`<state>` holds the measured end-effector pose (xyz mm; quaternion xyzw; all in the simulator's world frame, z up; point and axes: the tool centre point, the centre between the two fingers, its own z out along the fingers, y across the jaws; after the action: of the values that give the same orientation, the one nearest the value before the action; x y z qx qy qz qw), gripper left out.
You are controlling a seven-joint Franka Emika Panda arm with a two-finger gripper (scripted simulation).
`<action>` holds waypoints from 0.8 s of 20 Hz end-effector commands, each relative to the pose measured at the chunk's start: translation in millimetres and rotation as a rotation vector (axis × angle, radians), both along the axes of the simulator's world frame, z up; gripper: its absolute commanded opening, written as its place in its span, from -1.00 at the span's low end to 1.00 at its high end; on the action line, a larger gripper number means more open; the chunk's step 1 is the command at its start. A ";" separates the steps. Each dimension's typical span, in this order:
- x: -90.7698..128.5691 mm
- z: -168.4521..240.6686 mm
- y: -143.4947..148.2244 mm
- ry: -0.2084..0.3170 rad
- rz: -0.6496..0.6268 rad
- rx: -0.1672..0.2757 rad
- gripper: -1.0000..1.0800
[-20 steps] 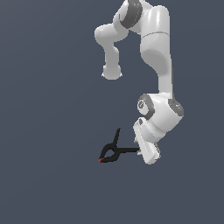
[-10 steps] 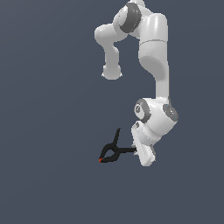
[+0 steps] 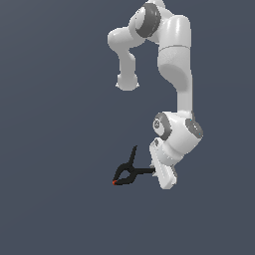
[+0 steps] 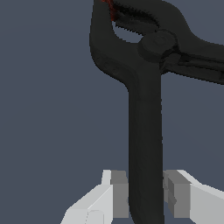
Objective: Pick up the object and move it to a goal position.
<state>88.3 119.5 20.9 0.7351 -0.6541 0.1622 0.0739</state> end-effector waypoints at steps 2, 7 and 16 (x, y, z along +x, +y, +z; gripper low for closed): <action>-0.9 0.0 -0.6 0.000 0.000 0.000 -1.00; -6.1 1.7 -5.8 0.000 0.000 0.000 -1.00; -29.5 9.5 -28.9 0.000 0.000 0.001 -1.00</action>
<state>63.7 97.6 28.5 0.7361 -0.6532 0.1615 0.0733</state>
